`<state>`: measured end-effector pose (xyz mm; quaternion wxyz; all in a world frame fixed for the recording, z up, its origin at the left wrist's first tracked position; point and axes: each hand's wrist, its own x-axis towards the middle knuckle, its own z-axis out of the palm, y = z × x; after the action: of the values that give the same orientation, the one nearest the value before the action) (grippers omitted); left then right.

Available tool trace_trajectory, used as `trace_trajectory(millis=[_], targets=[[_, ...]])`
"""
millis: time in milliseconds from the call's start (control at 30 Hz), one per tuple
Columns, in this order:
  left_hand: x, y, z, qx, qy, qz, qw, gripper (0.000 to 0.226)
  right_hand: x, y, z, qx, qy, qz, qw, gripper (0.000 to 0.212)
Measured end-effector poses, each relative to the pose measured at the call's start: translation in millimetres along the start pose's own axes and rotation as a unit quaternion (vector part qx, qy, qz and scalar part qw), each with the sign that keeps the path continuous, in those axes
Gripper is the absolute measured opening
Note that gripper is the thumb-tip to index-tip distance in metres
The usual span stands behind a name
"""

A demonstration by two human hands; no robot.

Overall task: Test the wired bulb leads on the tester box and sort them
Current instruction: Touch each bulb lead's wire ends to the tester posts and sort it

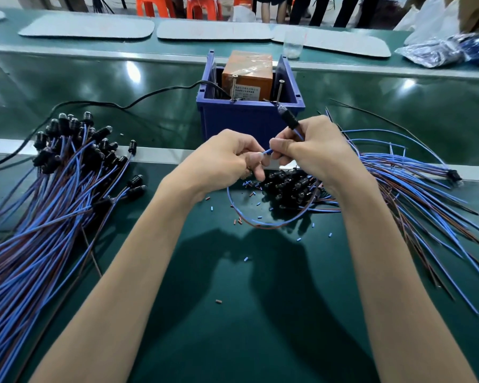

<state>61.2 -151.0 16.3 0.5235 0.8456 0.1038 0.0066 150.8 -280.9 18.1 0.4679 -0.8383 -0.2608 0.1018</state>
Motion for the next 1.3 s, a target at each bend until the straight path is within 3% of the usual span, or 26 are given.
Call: trace_trajectory(millis=[167,333,500,633,800,867,967,1067,1200,1300], targets=[[-0.8,-4.8,-15.1,0.037,0.059,-0.021,0.997,0.029,0.9,1.3,-13.7,-0.001,0.096,0.024,0.995,0.025],[-0.5,0.3,-22.3,-0.088,0.088,0.012,0.992,0.03,-2.1,-11.9,-8.0,-0.019,0.036,-0.002,0.999,0.017],[3.5,1.4,-13.3,-0.17,0.138,0.046,0.975,0.027,-6.4,-18.8,6.6,-0.027,0.01,0.017,0.999,0.036],[7.8,4.2,-13.3,-0.314,0.189,0.06,0.928,0.025,-8.5,-22.0,9.6,0.07,-0.063,0.06,0.994,0.036],[9.8,9.9,-9.5,-0.503,0.23,0.047,0.832,0.024,-18.1,-27.3,17.3,0.146,-0.182,0.041,0.972,0.017],[10.7,11.3,-6.5,-0.542,0.232,0.04,0.806,0.024,-19.8,-27.5,21.3,0.154,-0.192,0.016,0.969,0.003],[11.0,11.5,-3.9,-0.594,0.216,0.044,0.774,0.023,-16.4,-25.4,25.5,0.155,-0.153,0.013,0.976,0.011],[7.5,12.8,-4.3,-0.556,0.209,0.056,0.803,0.018,-13.9,-23.1,25.4,0.154,-0.128,0.019,0.98,0.017],[5.2,16.2,-3.7,-0.355,0.206,0.006,0.912,0.01,-12.4,-22.4,19.3,0.214,-0.101,0.027,0.971,0.01],[3.0,15.7,-7.0,-0.235,0.106,-0.058,0.964,0.03,-9.3,-22.9,12.4,0.336,-0.048,0.047,0.94,0.004]])
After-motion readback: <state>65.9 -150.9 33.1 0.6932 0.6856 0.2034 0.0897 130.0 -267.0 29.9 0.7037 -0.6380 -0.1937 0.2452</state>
